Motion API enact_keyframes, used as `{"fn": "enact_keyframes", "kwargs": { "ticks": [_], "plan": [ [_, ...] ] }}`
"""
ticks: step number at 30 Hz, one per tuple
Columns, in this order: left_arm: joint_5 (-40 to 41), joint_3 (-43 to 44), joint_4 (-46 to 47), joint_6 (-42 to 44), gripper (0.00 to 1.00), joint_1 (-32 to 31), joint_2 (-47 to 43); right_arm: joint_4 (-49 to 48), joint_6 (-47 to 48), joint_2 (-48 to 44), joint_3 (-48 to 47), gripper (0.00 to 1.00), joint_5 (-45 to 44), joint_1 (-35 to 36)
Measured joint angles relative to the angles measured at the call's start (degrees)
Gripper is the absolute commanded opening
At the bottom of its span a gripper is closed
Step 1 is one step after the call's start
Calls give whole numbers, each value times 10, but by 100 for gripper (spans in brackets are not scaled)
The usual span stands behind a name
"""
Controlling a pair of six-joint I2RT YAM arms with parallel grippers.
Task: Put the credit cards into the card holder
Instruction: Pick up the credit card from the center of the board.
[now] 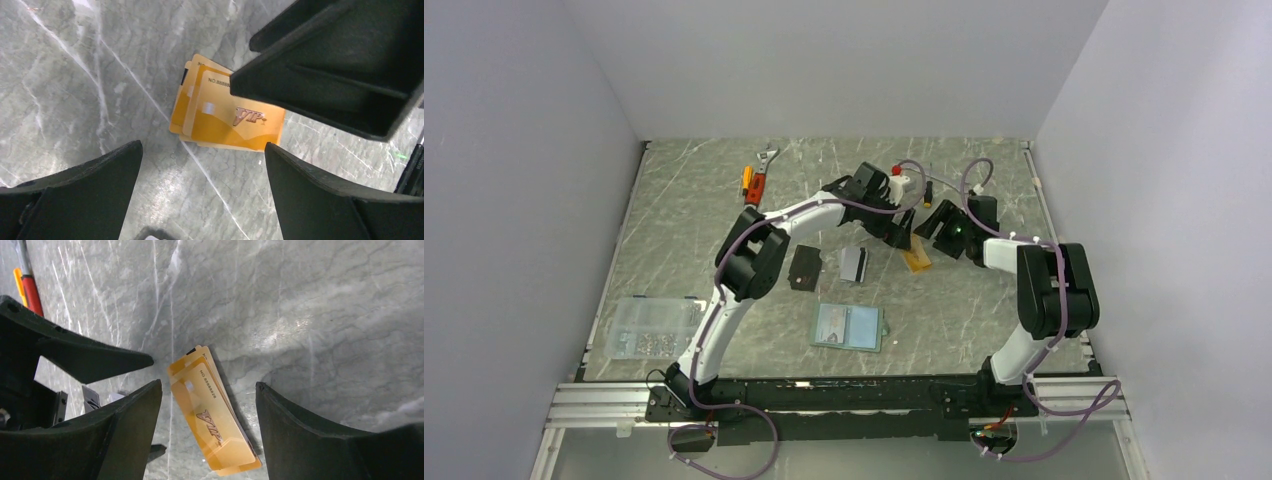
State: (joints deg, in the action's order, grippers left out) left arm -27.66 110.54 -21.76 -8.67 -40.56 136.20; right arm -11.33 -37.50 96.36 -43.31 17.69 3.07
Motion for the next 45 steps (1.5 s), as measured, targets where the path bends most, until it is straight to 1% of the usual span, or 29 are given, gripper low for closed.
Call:
{"fn": "enact_keyframes", "kwargs": {
  "ticks": [3,6,11,14,18,22,26,30,37,41,45],
  "plan": [
    [-6,-14,28,-2,99,4,0,-19,-12,2,10,68,10,5],
    [-19,-25,54,-6,99,11,-1,-56,-30,1,34,62,26,9],
    [-45,-26,61,-4,99,21,0,-100,-59,-9,75,58,48,19],
    [-67,-27,61,5,94,25,2,-110,-69,-16,89,57,49,24],
    [-98,-40,72,23,86,29,2,-112,-80,-32,110,57,53,29],
    [-127,-59,85,38,85,29,-2,-112,-88,-50,128,57,54,31],
    [-133,-85,82,54,84,28,-21,-97,-90,-66,139,58,52,37],
    [-99,-76,46,83,85,26,-26,-81,-88,-68,132,59,51,37],
    [27,-56,3,139,87,14,-33,-56,-85,-56,108,58,48,35],
    [65,-53,-3,154,88,1,-33,-54,-86,-54,105,57,49,27],
    [81,-51,-4,160,88,-5,-33,-54,-86,-52,105,53,50,14]
  ]
}}
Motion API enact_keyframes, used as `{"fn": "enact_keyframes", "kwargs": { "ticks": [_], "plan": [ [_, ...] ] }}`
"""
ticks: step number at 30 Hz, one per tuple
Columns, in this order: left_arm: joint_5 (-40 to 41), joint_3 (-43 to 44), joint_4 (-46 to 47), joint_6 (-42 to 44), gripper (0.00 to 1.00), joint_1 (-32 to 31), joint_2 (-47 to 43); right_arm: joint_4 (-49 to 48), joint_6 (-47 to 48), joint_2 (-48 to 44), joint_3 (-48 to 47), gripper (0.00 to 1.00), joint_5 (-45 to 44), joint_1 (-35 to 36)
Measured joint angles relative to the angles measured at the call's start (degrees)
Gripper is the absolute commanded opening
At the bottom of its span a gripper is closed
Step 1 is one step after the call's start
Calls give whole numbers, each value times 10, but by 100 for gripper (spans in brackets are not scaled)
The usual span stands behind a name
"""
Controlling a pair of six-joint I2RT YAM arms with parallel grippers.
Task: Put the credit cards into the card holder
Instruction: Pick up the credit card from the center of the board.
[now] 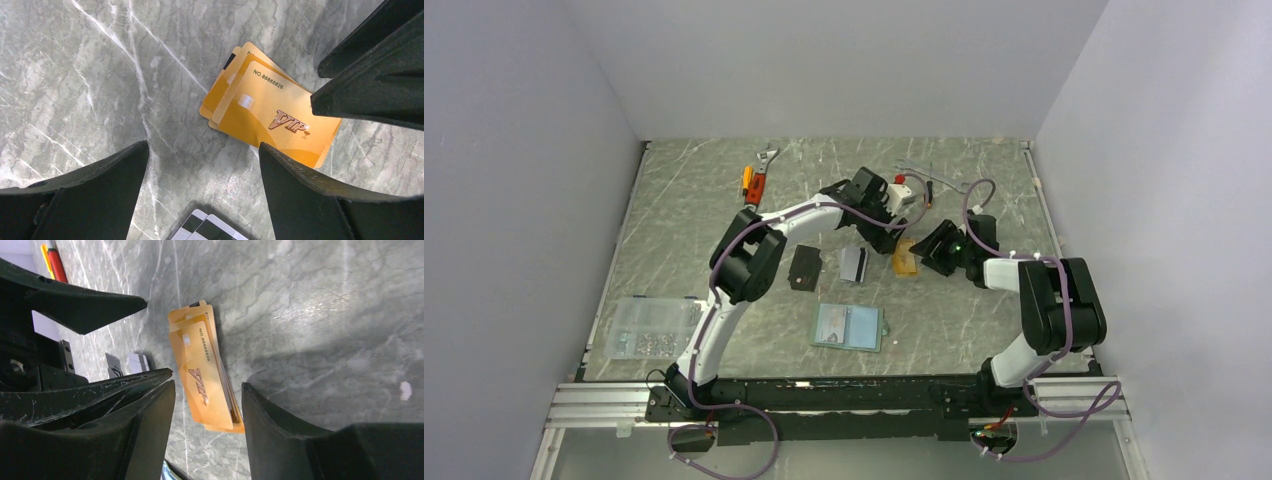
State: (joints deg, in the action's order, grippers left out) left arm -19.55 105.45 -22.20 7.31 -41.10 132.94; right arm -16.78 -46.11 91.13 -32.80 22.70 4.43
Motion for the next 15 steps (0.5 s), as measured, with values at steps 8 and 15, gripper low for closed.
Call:
{"fn": "enact_keyframes", "kwargs": {
  "ticks": [8,15],
  "plan": [
    [17,16,-5,11,88,-9,5,-47,-15,30,7,46,28,-21],
    [49,35,-13,35,88,-29,20,-99,-26,46,21,46,55,-28]
  ]
}}
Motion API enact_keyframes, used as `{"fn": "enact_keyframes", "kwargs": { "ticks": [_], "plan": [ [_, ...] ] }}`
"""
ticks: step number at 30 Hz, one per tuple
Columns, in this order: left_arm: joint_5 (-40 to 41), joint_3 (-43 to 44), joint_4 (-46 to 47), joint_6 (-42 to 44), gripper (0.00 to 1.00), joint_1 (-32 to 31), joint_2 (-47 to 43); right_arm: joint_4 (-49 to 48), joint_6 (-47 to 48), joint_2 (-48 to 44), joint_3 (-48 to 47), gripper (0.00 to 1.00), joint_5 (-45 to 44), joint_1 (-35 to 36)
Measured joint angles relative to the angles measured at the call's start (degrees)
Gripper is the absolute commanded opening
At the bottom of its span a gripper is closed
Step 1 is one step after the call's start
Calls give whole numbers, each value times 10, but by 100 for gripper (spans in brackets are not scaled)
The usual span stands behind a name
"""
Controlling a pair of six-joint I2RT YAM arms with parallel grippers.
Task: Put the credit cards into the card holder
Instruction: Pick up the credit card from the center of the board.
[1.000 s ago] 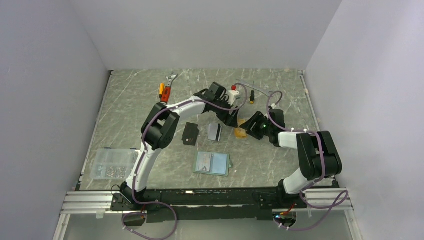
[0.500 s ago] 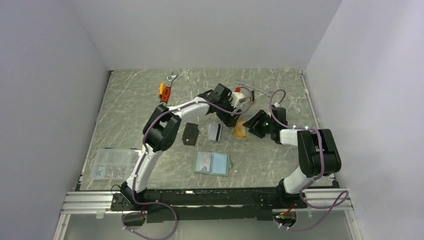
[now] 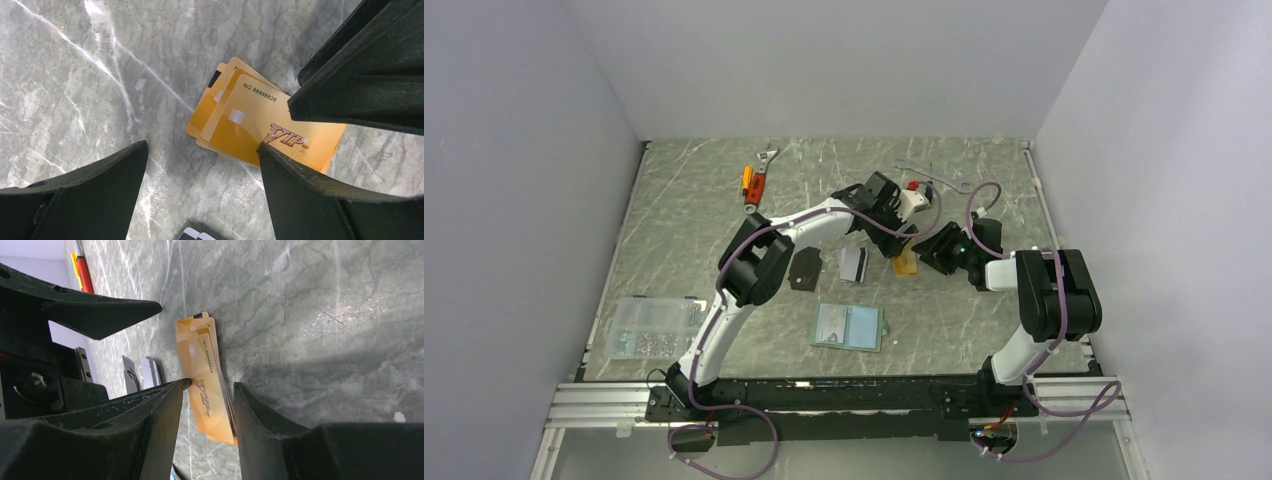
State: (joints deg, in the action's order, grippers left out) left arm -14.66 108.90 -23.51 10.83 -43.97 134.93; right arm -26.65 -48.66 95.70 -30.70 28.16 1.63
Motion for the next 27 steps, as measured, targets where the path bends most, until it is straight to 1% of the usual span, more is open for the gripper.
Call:
{"fn": "enact_keyframes", "kwargs": {
  "ticks": [18,27],
  "plan": [
    [-7,-6,8,1,89,-10,-1,-84,-17,6,46,45,24,-5],
    [-19,-13,20,-2,89,-17,-1,-125,-44,0,82,38,31,-6]
  ]
}}
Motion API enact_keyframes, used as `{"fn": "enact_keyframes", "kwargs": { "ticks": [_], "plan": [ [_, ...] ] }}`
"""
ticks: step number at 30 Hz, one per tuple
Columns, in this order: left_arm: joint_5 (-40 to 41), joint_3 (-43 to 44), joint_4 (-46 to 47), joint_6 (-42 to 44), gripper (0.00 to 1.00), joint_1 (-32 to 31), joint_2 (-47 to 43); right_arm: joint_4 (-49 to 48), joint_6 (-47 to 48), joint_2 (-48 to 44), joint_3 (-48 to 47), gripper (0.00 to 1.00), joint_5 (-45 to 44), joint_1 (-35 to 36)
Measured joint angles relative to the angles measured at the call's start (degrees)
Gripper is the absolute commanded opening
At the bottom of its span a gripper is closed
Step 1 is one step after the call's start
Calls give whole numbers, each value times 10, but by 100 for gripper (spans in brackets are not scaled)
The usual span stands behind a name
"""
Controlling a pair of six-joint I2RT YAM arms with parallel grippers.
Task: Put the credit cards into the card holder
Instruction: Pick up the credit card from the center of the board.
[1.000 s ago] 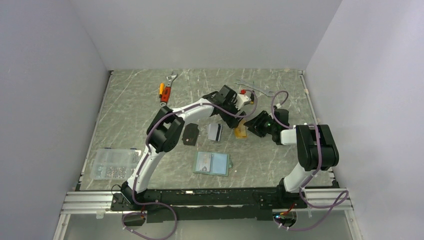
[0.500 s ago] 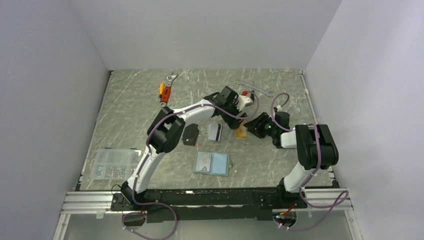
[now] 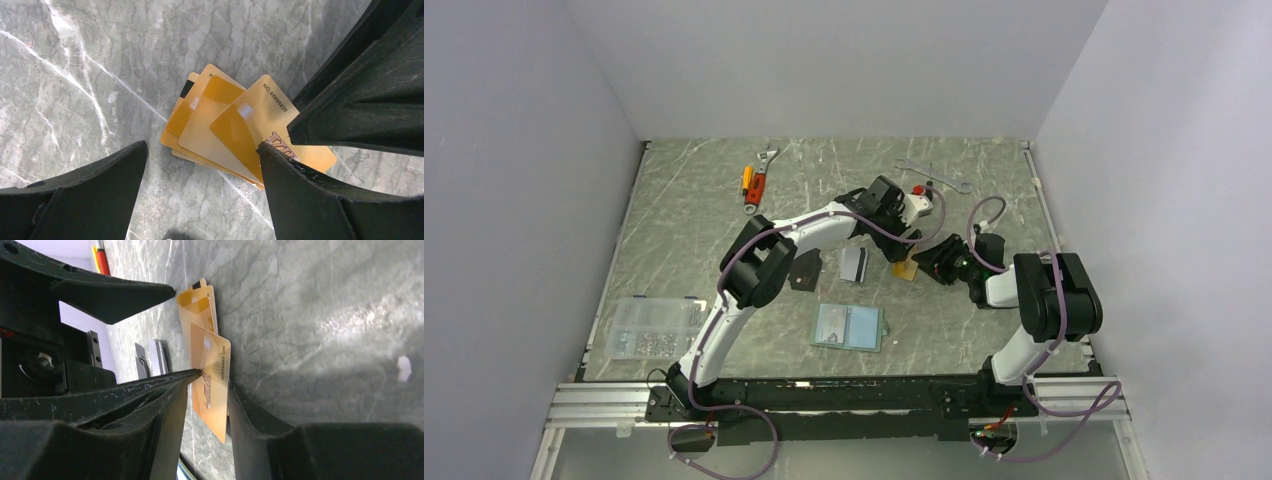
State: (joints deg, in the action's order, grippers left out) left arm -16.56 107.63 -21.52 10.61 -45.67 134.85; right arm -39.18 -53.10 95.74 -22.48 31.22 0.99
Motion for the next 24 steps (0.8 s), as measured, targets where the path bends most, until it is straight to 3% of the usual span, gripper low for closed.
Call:
{"fn": "enact_keyframes", "kwargs": {
  "ticks": [14,24],
  "plan": [
    [-38,-5,16,-25,89,2,0,-27,-32,13,24,14,2,0],
    [-75,-6,8,-28,96,7,-3,-42,-45,26,24,6,1,0]
  ]
}}
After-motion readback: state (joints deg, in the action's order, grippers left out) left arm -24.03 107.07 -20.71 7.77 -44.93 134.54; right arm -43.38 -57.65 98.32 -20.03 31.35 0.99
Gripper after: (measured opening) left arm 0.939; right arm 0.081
